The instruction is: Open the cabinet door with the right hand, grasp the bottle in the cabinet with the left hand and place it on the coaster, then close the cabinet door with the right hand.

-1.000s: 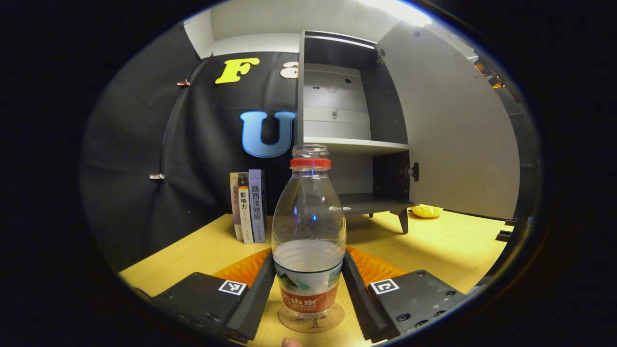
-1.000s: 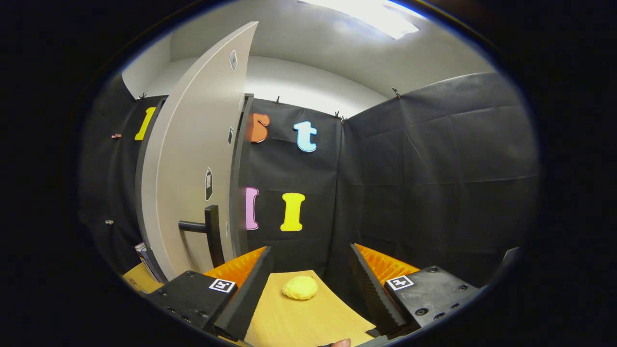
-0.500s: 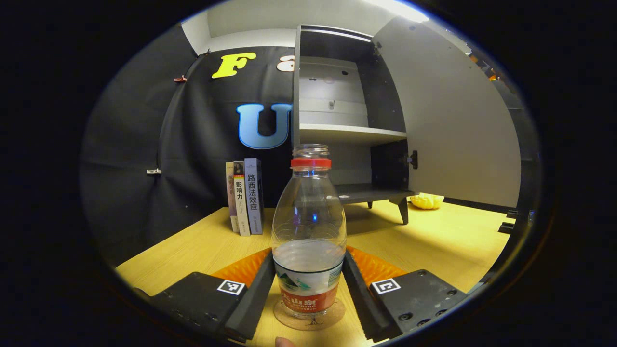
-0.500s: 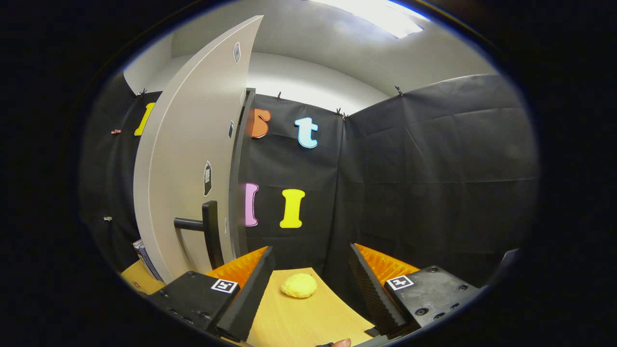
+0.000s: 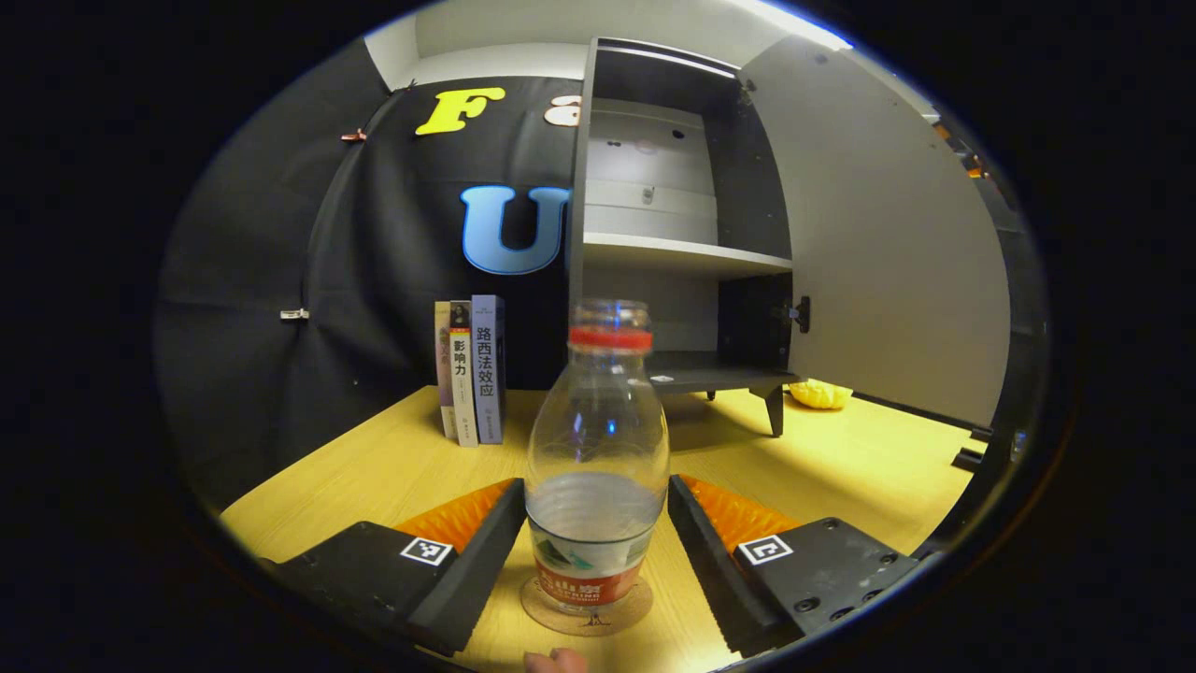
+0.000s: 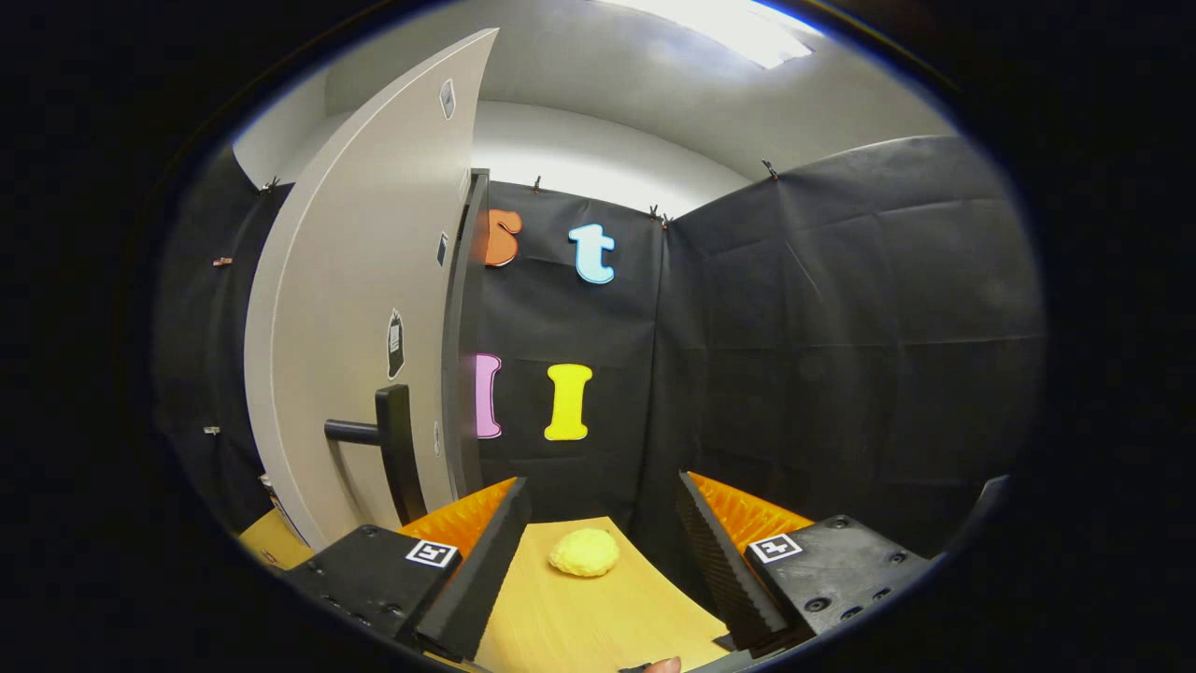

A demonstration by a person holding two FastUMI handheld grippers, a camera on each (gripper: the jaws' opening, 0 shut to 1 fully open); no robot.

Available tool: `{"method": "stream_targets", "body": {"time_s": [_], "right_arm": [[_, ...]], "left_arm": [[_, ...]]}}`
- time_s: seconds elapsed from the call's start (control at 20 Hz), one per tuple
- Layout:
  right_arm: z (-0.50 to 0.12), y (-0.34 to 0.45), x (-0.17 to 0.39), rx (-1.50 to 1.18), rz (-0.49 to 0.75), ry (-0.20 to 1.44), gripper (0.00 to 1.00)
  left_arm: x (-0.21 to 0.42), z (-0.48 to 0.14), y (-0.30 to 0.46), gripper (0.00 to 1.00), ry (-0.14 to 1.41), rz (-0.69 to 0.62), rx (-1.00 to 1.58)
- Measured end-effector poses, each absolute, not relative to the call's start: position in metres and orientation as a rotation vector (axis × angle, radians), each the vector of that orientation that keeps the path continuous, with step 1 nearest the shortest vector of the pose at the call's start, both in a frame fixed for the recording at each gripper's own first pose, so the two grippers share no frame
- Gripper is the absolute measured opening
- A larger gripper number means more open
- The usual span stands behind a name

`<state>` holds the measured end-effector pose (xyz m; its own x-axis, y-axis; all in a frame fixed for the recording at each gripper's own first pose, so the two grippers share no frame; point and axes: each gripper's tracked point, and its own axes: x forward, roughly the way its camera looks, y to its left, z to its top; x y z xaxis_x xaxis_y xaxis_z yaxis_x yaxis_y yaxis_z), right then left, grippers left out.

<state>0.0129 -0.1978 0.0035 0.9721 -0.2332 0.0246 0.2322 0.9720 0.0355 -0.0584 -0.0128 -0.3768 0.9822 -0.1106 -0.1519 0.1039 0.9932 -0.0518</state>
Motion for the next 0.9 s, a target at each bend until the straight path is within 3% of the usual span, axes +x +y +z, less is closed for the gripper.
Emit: {"method": "stream_targets", "body": {"time_s": [0.45,0.9], "right_arm": [[0.016,-0.194,0.008,0.078,-0.220,-0.033,0.97],[0.021,-0.190,0.008,0.101,-0.164,-0.014,0.97]], "left_arm": [[-0.077,-0.241,-0.028,0.95,0.135,-0.089,-0.051],[-0.090,-0.108,-0.014,0.95,0.125,0.016,-0.060]]}}
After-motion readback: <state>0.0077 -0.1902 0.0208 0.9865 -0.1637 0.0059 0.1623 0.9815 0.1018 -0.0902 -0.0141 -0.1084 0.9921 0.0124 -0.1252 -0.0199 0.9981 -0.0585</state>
